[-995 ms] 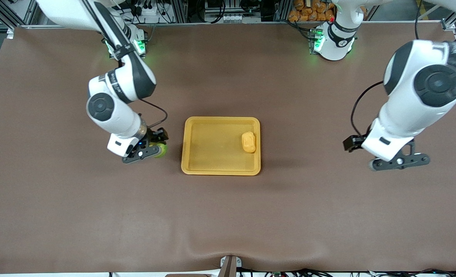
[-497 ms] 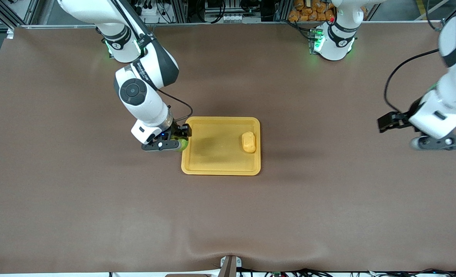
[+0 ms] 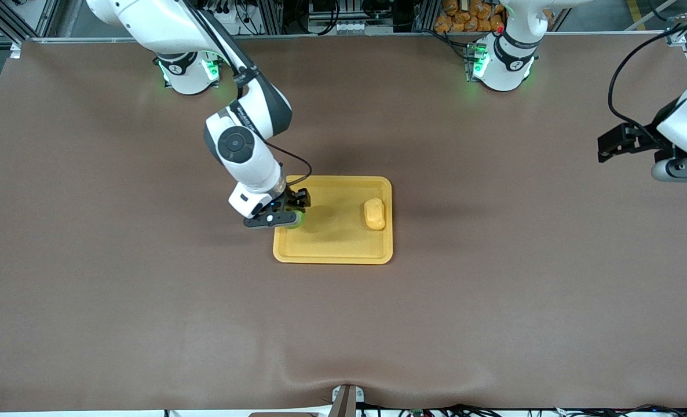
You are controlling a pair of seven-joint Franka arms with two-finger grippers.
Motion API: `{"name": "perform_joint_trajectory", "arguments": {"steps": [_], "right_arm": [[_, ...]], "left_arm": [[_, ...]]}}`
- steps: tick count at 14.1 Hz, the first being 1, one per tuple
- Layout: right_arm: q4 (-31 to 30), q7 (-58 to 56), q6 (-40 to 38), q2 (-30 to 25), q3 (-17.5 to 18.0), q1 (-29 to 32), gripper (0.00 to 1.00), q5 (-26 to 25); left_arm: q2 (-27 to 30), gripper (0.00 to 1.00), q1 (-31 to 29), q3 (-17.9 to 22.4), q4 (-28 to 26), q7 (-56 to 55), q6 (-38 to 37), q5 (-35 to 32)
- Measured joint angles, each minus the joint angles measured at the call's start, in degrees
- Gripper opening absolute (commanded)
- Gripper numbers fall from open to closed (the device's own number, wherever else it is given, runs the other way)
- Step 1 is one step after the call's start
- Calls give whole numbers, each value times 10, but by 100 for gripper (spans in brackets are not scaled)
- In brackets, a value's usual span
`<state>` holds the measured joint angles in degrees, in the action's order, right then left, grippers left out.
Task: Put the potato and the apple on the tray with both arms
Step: 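Carry the apple with the right gripper onto the tray while the left gripper retracts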
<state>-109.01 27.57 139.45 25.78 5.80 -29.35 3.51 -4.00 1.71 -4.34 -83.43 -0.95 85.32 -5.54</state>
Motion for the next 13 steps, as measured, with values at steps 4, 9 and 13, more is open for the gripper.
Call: {"name": "perform_joint_trajectory", "arguments": {"steps": [4, 9, 13], "right_arm": [[0, 16, 16, 21, -1, -19, 22, -1], [1, 17, 17, 27, -4, -19, 22, -1], [1, 19, 18, 31, -5, -19, 23, -1]], "left_arm": [[51, 100, 24, 37, -55, 0, 1, 22], [107, 100, 10, 14, -111, -1, 7, 24], [114, 100, 2, -3, -117, -2, 11, 24]]}}
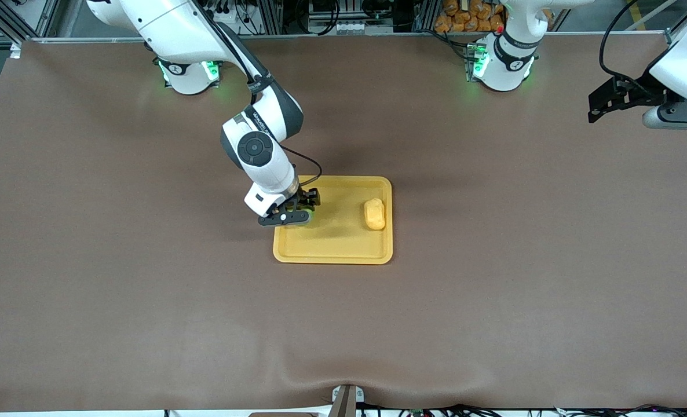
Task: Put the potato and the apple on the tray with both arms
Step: 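Carry the apple with the right gripper onto the tray while the left gripper retracts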
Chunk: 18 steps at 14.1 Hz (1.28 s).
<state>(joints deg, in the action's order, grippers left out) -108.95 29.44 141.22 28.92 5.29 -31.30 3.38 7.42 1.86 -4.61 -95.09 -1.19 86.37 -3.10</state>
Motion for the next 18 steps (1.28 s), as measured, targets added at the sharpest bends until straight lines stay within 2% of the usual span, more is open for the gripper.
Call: {"name": "perform_joint_trajectory", "arguments": {"steps": [6, 10, 11, 12, 13, 18], "right_arm": [[0, 3, 0, 7, -6, 0, 23, 0], [0, 3, 7, 15, -7, 1, 32, 0], [0, 3, 12, 18, -7, 1, 43, 0], [0, 3, 14, 20, -7, 1, 77, 0], [1, 3, 14, 20, -7, 1, 100, 0], [1, 4, 15, 20, -7, 1, 100, 0]], "left_arm": [[0, 100, -1, -1, 0, -12, 2, 16], [0, 100, -1, -12, -2, -42, 2, 18], [0, 100, -1, -16, -2, -50, 1, 18], [0, 100, -1, -20, -2, -57, 0, 18], [0, 100, -1, -23, -2, -59, 0, 18], [-1, 100, -2, -24, -4, -60, 0, 18]]}}
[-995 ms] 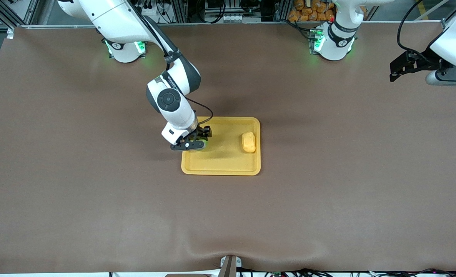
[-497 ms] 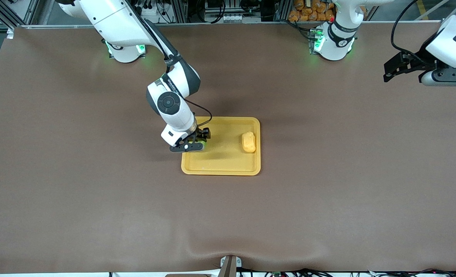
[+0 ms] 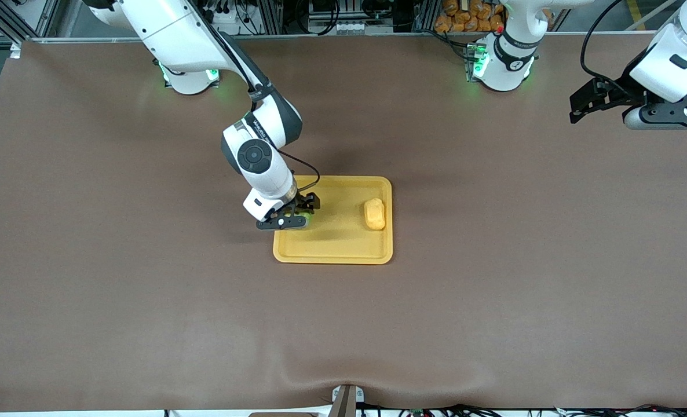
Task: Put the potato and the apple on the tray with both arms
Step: 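Carry the apple with the right gripper onto the tray while the left gripper retracts, then open the right gripper to release the apple on the tray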
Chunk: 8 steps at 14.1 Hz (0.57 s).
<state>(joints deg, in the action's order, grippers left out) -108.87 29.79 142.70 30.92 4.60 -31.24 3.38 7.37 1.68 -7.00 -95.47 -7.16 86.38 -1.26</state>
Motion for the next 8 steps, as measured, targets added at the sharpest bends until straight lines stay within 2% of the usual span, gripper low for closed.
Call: {"name": "perform_joint_trajectory", "arguments": {"steps": [8], "right_arm": [[14, 0, -18, -25, -2, 3, 100, 0]], "left_arm": [[-1, 100, 0, -9, -4, 0, 0, 0]]}}
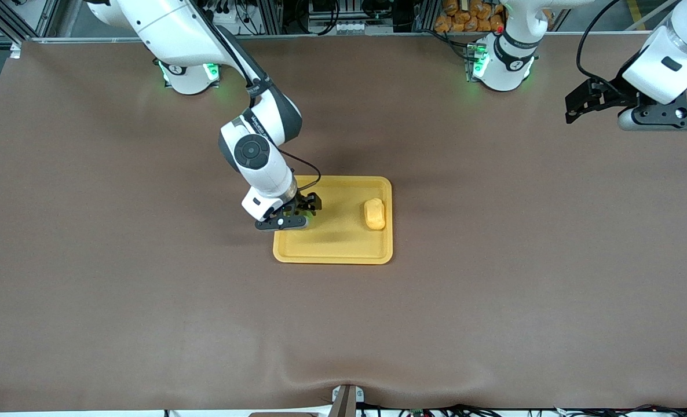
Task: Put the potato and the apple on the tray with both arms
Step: 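Open the right gripper to release the apple on the tray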
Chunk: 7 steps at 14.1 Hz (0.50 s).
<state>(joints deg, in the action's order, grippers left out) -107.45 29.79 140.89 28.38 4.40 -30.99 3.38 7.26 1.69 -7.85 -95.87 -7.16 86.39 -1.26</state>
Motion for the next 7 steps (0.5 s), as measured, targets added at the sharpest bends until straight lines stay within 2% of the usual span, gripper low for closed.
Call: {"name": "perform_joint_trajectory", "arguments": {"steps": [4, 7], "right_arm": [[1, 0, -28, -33, -4, 28, 100, 0], [0, -1, -49, -52, -6, 71, 100, 0]], "left_arm": [[-1, 100, 0, -5, -1, 0, 0, 0], [-1, 100, -1, -5, -1, 0, 0, 0]]}}
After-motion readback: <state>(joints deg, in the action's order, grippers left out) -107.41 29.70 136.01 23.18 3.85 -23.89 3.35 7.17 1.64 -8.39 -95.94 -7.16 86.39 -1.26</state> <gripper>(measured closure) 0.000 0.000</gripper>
